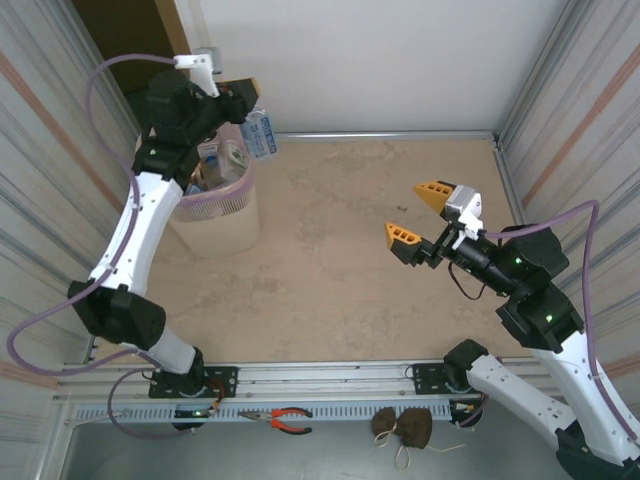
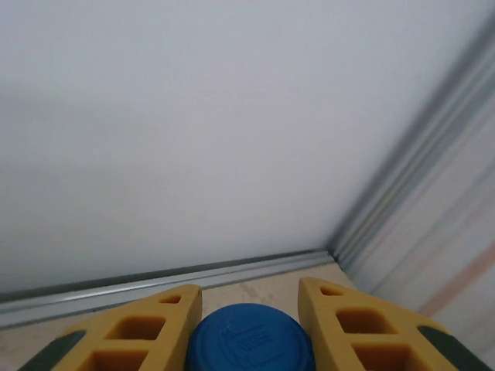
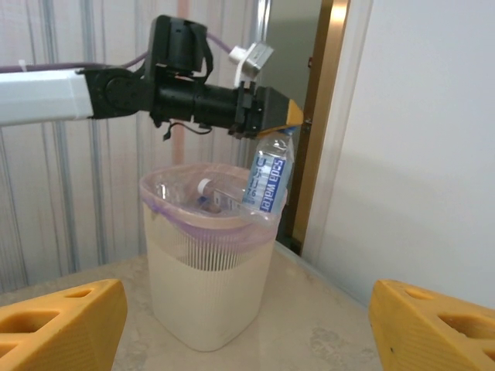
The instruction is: Put the plastic bottles in the bin
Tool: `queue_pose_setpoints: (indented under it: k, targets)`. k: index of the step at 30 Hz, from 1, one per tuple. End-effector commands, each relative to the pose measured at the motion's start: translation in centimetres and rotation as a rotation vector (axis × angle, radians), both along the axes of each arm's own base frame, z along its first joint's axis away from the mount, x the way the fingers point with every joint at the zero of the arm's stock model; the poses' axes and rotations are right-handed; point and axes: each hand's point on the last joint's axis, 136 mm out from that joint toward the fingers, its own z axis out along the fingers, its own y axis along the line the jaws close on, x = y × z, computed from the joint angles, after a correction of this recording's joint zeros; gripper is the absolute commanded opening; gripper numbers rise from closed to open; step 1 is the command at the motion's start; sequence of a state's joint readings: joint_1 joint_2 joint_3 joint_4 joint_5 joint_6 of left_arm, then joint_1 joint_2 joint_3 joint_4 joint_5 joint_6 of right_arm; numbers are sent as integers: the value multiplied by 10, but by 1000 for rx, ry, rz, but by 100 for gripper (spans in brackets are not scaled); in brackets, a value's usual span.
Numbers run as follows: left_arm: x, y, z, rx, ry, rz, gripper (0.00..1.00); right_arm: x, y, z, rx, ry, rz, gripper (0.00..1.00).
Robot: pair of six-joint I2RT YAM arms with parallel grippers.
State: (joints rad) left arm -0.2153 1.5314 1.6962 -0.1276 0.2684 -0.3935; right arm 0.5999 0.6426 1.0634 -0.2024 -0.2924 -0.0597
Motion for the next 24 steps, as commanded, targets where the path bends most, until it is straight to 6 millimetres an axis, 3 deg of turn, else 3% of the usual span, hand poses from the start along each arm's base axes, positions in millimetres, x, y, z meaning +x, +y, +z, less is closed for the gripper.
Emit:
queue_pose_setpoints:
  k: [1,4,10,13,21,24]
  targets:
    - [-19,55,46,-154,-111,244,9,-4,0,8,37,-17,18,81]
    - [-25,83,44,-220,-90,339,11,-3,1,7,43,-13,23,81]
    - [-25,119,35,-423,-1,430,2,-2,4,6,51,-7,36,81]
    - [-31,137,26,-438,48,542,2,-3,4,6,54,-5,40,81]
    - [-45,195,-23,-481,200,855,2,-3,7,5,63,8,57,81]
    - [-41,207,-41,-491,246,898,2,-4,7,6,65,8,61,81]
